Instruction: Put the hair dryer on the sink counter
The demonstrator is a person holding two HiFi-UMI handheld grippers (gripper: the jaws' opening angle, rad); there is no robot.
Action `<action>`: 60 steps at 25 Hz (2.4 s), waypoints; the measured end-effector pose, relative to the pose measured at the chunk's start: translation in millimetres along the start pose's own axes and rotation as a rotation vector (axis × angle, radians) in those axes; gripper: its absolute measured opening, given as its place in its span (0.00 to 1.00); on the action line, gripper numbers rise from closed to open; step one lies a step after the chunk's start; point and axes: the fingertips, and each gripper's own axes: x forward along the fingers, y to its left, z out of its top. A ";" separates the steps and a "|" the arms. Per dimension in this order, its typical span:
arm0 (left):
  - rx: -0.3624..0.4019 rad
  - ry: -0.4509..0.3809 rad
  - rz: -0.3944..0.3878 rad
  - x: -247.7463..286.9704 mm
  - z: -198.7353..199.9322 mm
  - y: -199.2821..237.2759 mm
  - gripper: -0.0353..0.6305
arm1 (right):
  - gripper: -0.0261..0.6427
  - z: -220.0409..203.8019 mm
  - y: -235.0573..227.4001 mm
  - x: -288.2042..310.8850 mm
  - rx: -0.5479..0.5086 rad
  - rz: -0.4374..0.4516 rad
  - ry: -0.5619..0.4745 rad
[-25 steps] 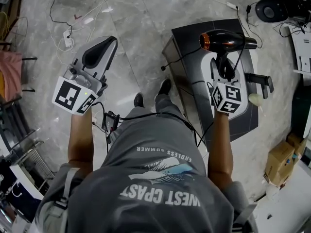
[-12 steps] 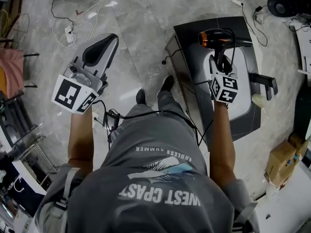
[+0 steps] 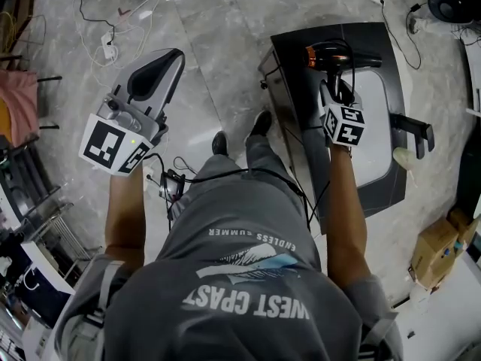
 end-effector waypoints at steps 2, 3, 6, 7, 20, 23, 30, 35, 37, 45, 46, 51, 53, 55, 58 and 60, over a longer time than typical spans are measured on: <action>-0.004 0.005 0.002 2.0 -2.9 2.9 0.09 | 0.37 -3.1 1.6 9.2 0.002 0.005 0.013; -0.006 0.007 0.004 2.8 -4.1 4.3 0.09 | 0.37 -4.5 2.5 13.3 0.002 0.008 0.019; -0.013 0.015 0.010 4.3 -7.7 6.1 0.09 | 0.37 -9.4 6.4 23.7 -0.004 0.020 0.038; -0.015 0.018 0.011 5.1 -8.8 6.1 0.09 | 0.37 -11.4 7.2 26.6 -0.007 0.023 0.044; -0.029 0.039 0.040 12.5 -21.3 12.3 0.09 | 0.37 -23.0 -2.2 54.1 -0.019 0.030 0.086; -0.033 0.045 0.051 10.5 -23.5 15.0 0.09 | 0.37 -25.5 -3.2 58.1 -0.014 0.029 0.092; -0.035 0.051 0.061 8.1 -27.2 15.6 0.09 | 0.37 -28.3 -5.5 64.1 -0.004 0.027 0.088; -0.035 0.044 0.061 7.4 -25.7 13.7 0.09 | 0.37 -34.0 -7.3 67.9 0.039 0.044 0.095; -0.033 0.042 0.061 5.8 -25.0 12.9 0.09 | 0.38 -37.9 -8.2 69.2 0.051 0.052 0.111; -0.028 0.040 0.064 -5.8 -25.2 10.4 0.09 | 0.40 -48.7 -6.8 71.0 0.068 0.073 0.171; -0.026 0.039 0.064 -7.0 -24.8 9.4 0.09 | 0.42 -49.1 -5.6 70.8 0.063 0.081 0.178; -0.017 0.030 0.062 -14.2 -19.7 3.8 0.09 | 0.53 -52.1 3.6 69.0 0.050 0.125 0.219; -0.013 0.025 0.062 -18.0 -17.5 2.9 0.09 | 0.54 -50.9 5.8 65.0 0.049 0.119 0.224; -0.010 0.021 0.062 -22.2 -15.9 2.0 0.09 | 0.54 -51.8 6.6 61.4 0.049 0.117 0.226; -0.004 0.017 0.064 -29.3 -14.0 -0.1 0.09 | 0.54 -53.1 5.8 52.3 0.037 0.105 0.243; -0.002 0.014 0.064 -33.7 -12.7 -1.7 0.09 | 0.54 -57.3 7.8 49.8 0.045 0.122 0.248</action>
